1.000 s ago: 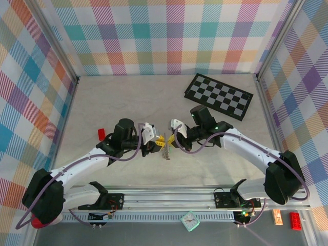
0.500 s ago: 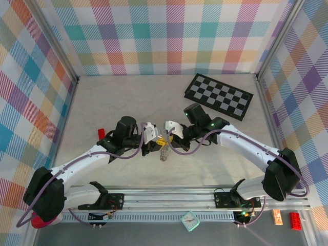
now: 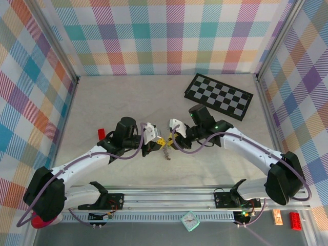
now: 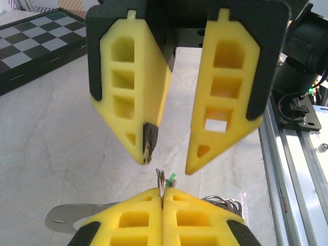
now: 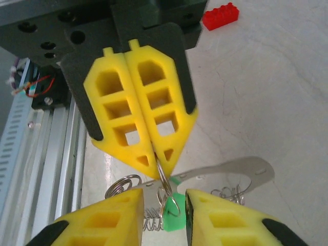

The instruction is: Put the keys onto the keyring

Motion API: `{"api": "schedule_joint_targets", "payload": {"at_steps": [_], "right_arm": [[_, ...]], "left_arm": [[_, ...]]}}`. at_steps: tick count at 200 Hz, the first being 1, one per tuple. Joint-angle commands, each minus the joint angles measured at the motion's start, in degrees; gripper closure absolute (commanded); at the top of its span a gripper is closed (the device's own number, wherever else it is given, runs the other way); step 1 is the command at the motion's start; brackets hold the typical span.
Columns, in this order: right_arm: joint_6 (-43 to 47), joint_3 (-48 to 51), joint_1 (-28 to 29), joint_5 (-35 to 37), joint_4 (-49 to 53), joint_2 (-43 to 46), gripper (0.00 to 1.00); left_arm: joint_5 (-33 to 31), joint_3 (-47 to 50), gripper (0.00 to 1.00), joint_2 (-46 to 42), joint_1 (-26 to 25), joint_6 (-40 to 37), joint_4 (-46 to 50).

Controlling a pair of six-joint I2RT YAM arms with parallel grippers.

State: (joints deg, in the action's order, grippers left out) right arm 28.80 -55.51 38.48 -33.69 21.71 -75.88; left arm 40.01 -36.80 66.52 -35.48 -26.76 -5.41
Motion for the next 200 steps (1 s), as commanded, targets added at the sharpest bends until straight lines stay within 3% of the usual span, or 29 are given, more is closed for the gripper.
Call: {"api": "schedule_joint_targets", "payload": {"at_steps": [1, 63, 127, 200], "right_arm": [[-3.6, 2.3, -0.8, -3.5, -4.0, 1.9, 0.71], [-3.5, 4.7, -0.8, -2.7, -6.6, 0.9, 0.70], [-4.4, 5.2, -0.8, -6.8, -9.8, 0.5, 0.71], [-5.1, 6.0, -0.8, -7.4, -13.0, -0.9, 0.78]], "left_arm": [[1.8, 2.0, 1.00, -1.7, -0.2, 2.0, -6.1], [3.1, 3.2, 1.00, -2.0, -0.2, 2.9, -8.9], [3.1, 4.7, 1.00, -1.9, -0.2, 5.4, -13.2], [3.5, 5.5, 1.00, -1.6, -0.2, 7.1, -15.8]]}}
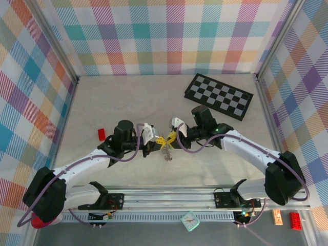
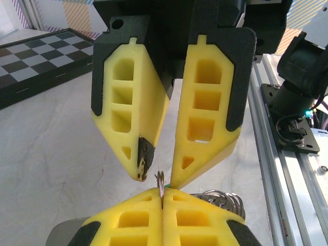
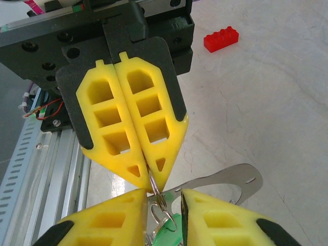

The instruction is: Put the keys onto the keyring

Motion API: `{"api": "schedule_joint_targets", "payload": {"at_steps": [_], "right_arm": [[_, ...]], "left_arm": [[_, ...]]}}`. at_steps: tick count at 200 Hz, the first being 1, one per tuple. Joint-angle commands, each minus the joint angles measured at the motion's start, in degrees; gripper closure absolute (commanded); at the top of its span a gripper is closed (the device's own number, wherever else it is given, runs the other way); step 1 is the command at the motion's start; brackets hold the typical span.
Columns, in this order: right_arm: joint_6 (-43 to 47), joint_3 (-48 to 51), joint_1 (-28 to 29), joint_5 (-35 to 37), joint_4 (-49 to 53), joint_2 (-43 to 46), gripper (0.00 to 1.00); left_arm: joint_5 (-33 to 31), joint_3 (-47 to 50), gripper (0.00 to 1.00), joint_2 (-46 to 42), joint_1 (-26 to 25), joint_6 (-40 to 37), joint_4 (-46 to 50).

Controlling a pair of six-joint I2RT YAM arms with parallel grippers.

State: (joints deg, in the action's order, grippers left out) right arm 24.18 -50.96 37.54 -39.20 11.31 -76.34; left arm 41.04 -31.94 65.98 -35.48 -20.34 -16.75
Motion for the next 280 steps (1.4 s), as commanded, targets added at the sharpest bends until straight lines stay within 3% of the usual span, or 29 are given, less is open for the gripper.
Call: {"api": "schedule_joint_targets", "payload": {"at_steps": [1, 17, 40, 60, 91, 125, 171, 200, 235, 280], "right_arm": [[-0.5, 1.5, 0.2, -1.8, -2.7, -0.5, 0.78], [-0.4, 2.0, 0.2, -2.2, -3.4, -0.5, 0.83], [-0.2, 2.1, 0.2, -3.0, -3.7, -0.6, 1.00], [1.1, 1.1, 0.2, -2.6, -1.9, -0.3, 1.00], [7.2, -3.0, 1.3, 0.0, 6.6, -0.8, 1.00], [12.4, -8.0, 3.0, 2.9, 15.3, -2.6, 1.00], [14.3, -11.6, 5.0, 4.4, 17.8, -3.3, 1.00], [11.8, -11.0, 5.1, 3.8, 15.2, -2.1, 1.00], [3.0, -4.1, 1.2, -0.1, 4.7, 1.6, 0.74], [-2.5, 2.8, -0.4, -1.8, -4.8, 2.8, 0.69]], "left_arm": [[2.5, 0.7, 1.00, -1.1, -0.2, 0.7, -4.5], [2.5, 0.8, 1.00, -1.1, -0.2, 0.8, -4.9], [2.4, 0.8, 1.00, -1.1, -0.2, 1.0, -5.1], [0.5, 0.8, 1.00, -1.4, -0.2, 0.9, -4.4], [-2.7, -1.8, 0.85, -1.6, -0.3, -2.3, 3.8], [-4.0, -5.8, 0.83, -1.2, -0.3, -7.0, 12.9], [-2.6, -7.6, 0.86, 0.0, -0.3, -9.0, 16.2], [-0.8, -7.3, 1.00, -0.4, -0.3, -8.7, 15.1], [1.1, -4.2, 1.00, -1.3, -0.3, -5.5, 8.4], [2.2, -0.8, 1.00, -1.5, -0.3, -1.0, 0.0]]}}
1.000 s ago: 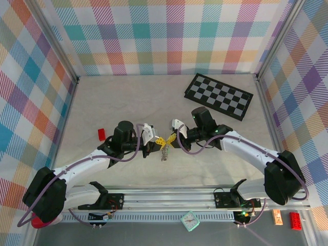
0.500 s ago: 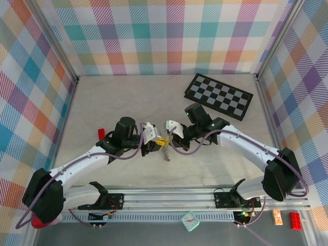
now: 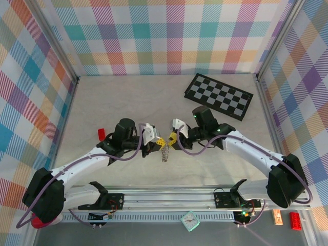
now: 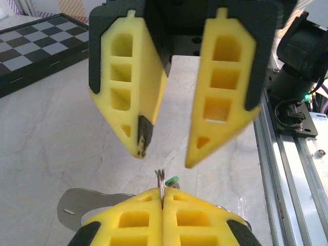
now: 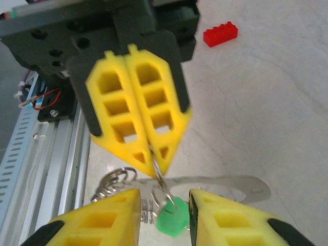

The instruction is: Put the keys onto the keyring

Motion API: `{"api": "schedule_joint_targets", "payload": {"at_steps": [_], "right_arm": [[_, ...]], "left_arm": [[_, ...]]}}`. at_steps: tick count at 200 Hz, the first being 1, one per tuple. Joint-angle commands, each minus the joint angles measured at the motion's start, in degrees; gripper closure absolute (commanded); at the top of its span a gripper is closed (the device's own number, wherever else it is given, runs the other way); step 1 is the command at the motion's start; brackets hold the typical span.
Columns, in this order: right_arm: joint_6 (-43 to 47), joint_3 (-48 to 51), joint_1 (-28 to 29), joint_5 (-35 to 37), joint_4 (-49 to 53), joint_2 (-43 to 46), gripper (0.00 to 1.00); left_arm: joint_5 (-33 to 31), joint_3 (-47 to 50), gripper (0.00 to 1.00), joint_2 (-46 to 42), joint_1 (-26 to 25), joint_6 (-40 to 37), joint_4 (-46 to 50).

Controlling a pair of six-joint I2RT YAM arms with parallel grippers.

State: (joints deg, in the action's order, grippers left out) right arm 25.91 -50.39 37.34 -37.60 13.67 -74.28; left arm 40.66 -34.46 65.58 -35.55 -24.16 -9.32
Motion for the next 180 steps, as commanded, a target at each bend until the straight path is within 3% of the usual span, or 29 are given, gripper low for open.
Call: {"api": "schedule_joint_targets", "payload": {"at_steps": [1, 70, 114, 139, 180], "right_arm": [[-4.2, 2.3, -0.2, -3.4, -7.3, 0.6, 0.69], [-5.8, 3.6, -0.3, -4.7, -11.3, -1.6, 0.75], [-5.5, 3.1, -0.2, -6.2, -11.3, -2.1, 1.00], [-3.5, 1.8, -0.3, -5.8, -8.1, -1.4, 1.00], [3.9, -3.5, 0.3, -3.1, 3.4, -2.0, 1.00]], "left_arm": [[2.6, 1.7, 1.00, -1.1, -0.2, 3.0, -7.5], [3.4, 2.9, 1.00, -1.2, -0.2, 4.3, -10.4], [2.8, 3.3, 1.00, -1.5, -0.2, 5.5, -11.9], [0.4, 2.7, 0.82, -2.2, -0.2, 4.4, -8.8], [-2.0, -1.7, 0.79, -1.9, -0.3, -0.5, 2.2]]}}
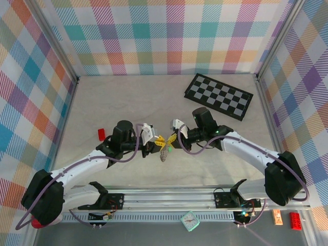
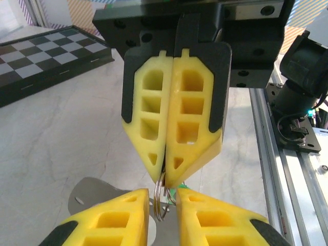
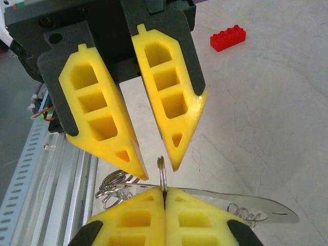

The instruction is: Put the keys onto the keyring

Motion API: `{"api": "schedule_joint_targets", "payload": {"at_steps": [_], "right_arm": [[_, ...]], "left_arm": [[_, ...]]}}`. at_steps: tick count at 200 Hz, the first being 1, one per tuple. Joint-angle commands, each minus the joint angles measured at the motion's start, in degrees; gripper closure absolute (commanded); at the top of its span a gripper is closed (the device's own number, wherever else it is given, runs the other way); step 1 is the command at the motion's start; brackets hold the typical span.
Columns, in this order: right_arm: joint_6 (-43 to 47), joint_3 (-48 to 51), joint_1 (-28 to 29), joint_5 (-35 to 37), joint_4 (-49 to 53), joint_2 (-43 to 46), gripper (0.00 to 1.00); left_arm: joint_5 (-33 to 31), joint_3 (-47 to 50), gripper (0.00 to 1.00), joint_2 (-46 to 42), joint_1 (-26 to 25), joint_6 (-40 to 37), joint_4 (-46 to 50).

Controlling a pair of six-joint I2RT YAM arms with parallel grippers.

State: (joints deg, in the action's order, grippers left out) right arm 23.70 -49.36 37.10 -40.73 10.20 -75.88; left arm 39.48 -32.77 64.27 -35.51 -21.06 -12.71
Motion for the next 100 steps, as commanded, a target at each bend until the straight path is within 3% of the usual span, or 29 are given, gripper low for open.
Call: {"api": "schedule_joint_targets", "payload": {"at_steps": [1, 60, 100], "right_arm": [[6.2, -4.7, 0.5, 0.1, 7.1, -0.4, 1.00], [13.1, -11.5, 3.8, 5.6, 17.5, -3.1, 1.00], [13.5, -13.0, 4.7, 5.7, 18.2, -3.0, 1.00]], "left_arm": [[-0.8, -3.5, 0.79, -0.6, -0.3, -3.7, 5.7], [-0.1, -7.0, 0.82, 1.9, -0.3, -6.7, 10.8], [0.6, -8.3, 0.95, 2.9, -0.3, -8.0, 13.0]]}}
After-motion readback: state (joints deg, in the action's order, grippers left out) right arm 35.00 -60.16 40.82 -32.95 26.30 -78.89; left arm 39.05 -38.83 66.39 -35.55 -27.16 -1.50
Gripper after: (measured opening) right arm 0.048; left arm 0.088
